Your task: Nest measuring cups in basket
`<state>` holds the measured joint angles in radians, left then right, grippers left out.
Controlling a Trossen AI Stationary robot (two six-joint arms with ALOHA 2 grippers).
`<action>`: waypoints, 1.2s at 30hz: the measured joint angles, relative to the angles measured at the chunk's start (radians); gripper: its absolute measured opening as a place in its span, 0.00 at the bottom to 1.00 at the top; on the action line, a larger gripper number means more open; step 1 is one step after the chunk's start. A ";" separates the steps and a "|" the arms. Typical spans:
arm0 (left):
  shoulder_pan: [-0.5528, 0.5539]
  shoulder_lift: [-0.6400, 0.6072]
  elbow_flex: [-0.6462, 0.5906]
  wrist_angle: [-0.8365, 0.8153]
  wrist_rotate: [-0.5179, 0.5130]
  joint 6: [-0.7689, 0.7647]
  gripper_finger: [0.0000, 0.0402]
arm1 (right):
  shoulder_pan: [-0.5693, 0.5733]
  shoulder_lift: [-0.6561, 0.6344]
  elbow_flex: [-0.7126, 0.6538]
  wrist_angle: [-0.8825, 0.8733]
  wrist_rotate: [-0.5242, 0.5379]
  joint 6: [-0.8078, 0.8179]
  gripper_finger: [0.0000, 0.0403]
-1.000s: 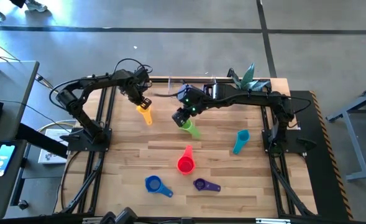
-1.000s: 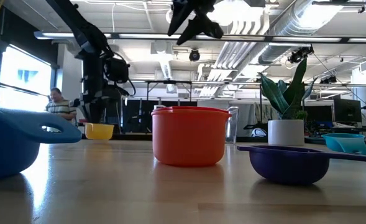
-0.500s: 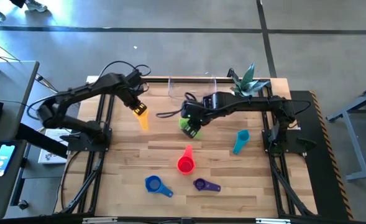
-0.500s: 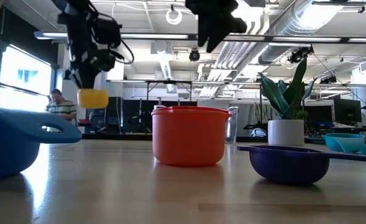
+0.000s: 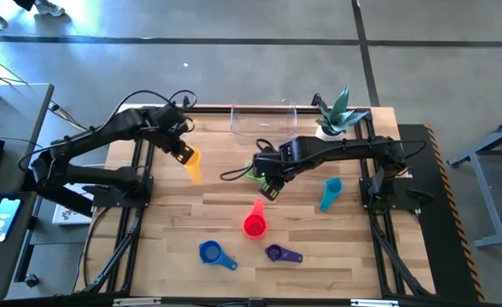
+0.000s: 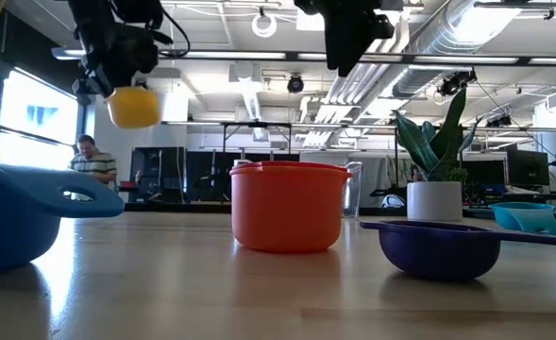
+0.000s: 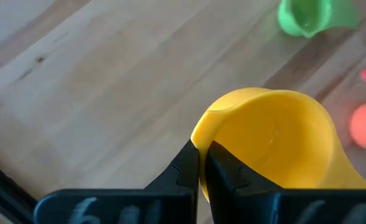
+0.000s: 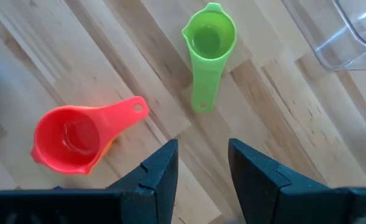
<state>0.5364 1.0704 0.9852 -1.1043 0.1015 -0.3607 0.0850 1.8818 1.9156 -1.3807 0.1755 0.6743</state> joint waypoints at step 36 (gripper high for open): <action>-0.509 -0.037 0.000 0.005 0.013 -0.456 0.01 | 0.247 -0.003 -0.209 0.078 -0.072 0.207 0.33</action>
<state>0.0275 1.0336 0.9852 -1.0996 0.1148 -0.8170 0.3316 1.8786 1.7069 -1.3026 0.1031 0.8813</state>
